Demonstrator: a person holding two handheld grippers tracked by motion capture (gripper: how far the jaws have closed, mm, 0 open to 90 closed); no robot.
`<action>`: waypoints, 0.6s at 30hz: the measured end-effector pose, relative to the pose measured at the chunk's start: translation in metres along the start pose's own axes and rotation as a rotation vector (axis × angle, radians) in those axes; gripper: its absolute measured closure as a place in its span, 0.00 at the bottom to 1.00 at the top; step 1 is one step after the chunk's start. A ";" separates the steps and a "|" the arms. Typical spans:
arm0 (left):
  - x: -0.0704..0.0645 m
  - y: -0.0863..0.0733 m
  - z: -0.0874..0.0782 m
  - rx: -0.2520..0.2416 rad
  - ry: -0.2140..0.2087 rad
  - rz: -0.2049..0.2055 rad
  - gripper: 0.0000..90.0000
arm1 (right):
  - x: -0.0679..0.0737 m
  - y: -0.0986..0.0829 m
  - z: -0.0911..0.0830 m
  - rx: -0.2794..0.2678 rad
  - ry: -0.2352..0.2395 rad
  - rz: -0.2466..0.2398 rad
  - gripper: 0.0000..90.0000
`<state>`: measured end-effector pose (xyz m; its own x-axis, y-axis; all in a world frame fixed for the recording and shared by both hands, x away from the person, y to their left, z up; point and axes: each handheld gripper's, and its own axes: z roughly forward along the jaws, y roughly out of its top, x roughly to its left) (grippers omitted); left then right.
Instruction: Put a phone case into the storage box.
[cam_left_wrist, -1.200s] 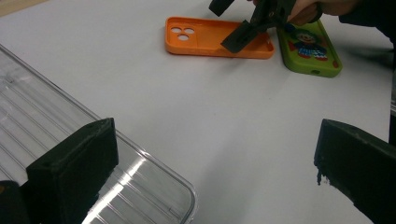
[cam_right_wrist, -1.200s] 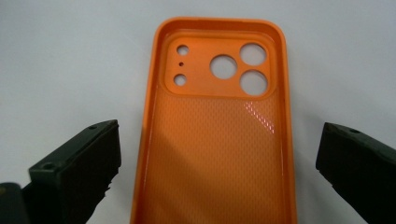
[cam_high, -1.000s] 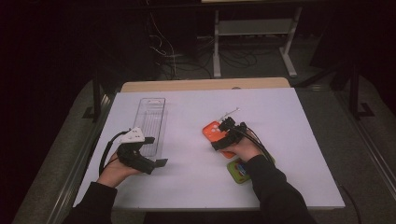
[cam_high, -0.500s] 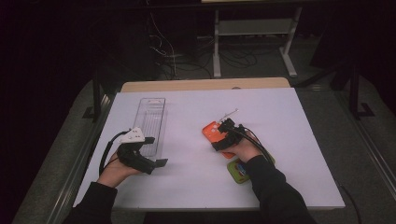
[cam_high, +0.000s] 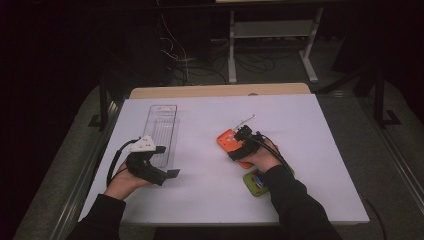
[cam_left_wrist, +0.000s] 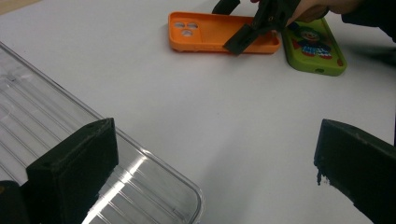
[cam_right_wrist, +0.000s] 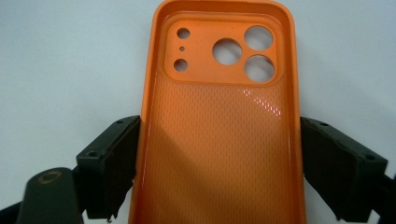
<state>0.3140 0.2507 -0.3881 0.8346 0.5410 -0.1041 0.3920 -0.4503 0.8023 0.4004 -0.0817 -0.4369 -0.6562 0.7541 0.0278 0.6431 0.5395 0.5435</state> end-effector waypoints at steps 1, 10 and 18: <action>0.000 0.001 0.000 0.000 0.001 0.004 0.00 | -0.002 0.001 -0.002 -0.002 0.004 -0.004 0.17; -0.002 0.014 0.007 0.009 -0.021 0.027 0.00 | -0.012 0.009 -0.023 -0.007 0.077 -0.080 0.17; -0.002 0.030 0.014 -0.020 -0.055 0.023 0.00 | -0.020 0.010 -0.035 -0.009 0.139 -0.129 0.17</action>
<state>0.3297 0.2260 -0.3718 0.8634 0.4908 -0.1169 0.3648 -0.4473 0.8166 0.4061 -0.1041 -0.4023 -0.7818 0.6193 0.0725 0.5465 0.6246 0.5579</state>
